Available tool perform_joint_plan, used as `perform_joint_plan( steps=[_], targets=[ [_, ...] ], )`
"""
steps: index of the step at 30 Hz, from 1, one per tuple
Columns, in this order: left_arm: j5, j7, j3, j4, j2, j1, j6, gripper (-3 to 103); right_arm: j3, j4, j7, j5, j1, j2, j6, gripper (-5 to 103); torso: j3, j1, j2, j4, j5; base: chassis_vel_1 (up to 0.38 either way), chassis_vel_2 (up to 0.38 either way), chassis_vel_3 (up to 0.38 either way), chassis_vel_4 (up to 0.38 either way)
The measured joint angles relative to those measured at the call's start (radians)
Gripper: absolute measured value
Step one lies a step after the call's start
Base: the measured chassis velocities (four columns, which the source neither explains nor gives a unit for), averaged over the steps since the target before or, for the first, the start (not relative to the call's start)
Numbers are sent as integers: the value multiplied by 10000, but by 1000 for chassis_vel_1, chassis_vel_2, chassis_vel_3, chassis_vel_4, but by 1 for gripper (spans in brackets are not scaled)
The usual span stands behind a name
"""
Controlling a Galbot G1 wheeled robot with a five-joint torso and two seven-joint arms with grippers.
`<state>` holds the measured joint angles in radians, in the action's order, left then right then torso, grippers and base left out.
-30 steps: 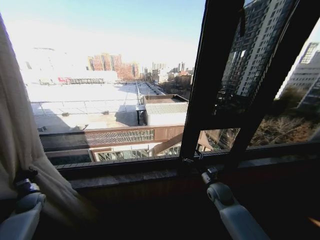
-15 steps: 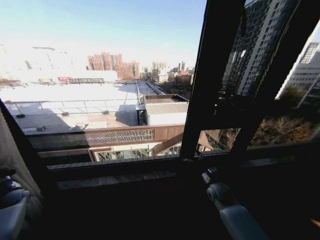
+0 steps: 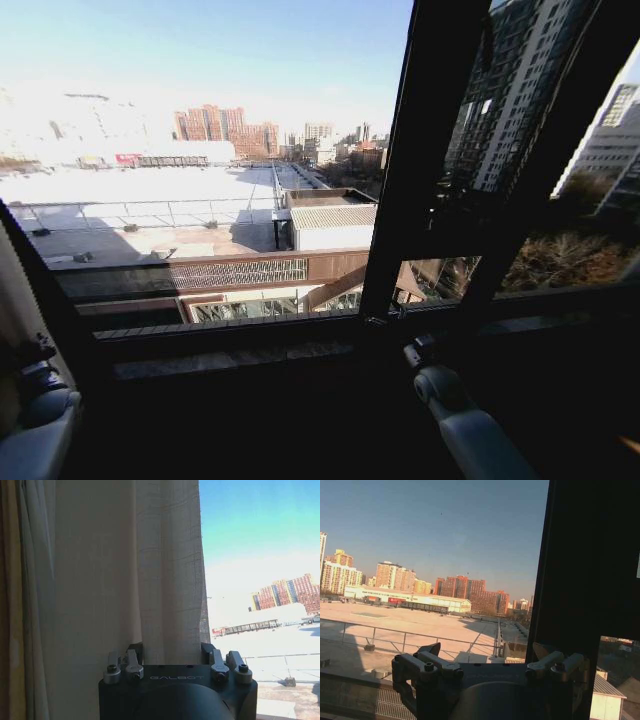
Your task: Open the curtains by pulling them apart, changing their state from closed to fully open.
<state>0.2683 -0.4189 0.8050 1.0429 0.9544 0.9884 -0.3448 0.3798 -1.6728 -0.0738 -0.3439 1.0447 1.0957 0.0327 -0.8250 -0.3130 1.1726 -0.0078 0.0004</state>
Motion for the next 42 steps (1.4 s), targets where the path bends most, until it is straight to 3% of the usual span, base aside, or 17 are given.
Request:
perform_joint_plan(
  steps=[3,5,6,9,10,11,15,17,19,20,22,26,42],
  targets=[
    [-115,-12,92,1210,613,823,65,71,0,1,0,0,0,0,0,100,0,-1,0,-2,-5,0,0,0,0],
    [-142,32,112,1804,847,1238,95,76,0,0,1,0,0,0,0,100,0,-1,0,-1,0,0,0,0,0],
    [-139,155,111,2312,1029,1590,106,76,0,0,1,0,0,0,0,100,0,-1,0,2,-1,0,0,0,0],
    [98,844,46,3723,1390,2417,89,92,0,0,0,0,0,0,0,100,1,0,0,3,1,0,0,0,0],
    [98,844,46,3723,1390,2417,89,92,0,0,0,0,0,0,0,100,1,0,0,3,1,0,0,0,0],
    [373,1261,-11,4185,1469,2665,48,97,0,0,1,0,0,0,0,100,1,0,1,1,1,0,0,0,0],
    [1635,3007,-148,4999,1587,3160,-95,100,0,0,0,0,0,0,0,100,0,0,0,-1,0,0,0,0,0],
    [1888,3253,-148,5084,1609,3221,-45,100,0,0,0,0,0,0,0,100,0,0,0,0,-2,0,0,0,0],
    [2722,3750,-36,5367,1707,3371,528,100,0,0,0,0,0,0,0,100,0,0,0,0,-3,0,0,0,0],
    [2722,3750,-36,5367,1707,3371,528,100,0,0,0,0,0,0,0,100,0,0,0,0,-3,0,0,0,0],
    [3316,3957,102,5517,1771,3434,1061,100,0,0,0,0,0,0,0,100,1,0,0,1,-3,0,0,0,0],
    [3530,4111,261,5535,1785,3446,1419,100,0,0,1,0,0,0,0,100,0,0,0,1,-2,0,0,0,0],
    [2880,4208,367,5413,1739,3342,1477,100,0,0,0,0,0,0,0,100,0,-1,0,1,-4,0,0,0,0]
  ],
)
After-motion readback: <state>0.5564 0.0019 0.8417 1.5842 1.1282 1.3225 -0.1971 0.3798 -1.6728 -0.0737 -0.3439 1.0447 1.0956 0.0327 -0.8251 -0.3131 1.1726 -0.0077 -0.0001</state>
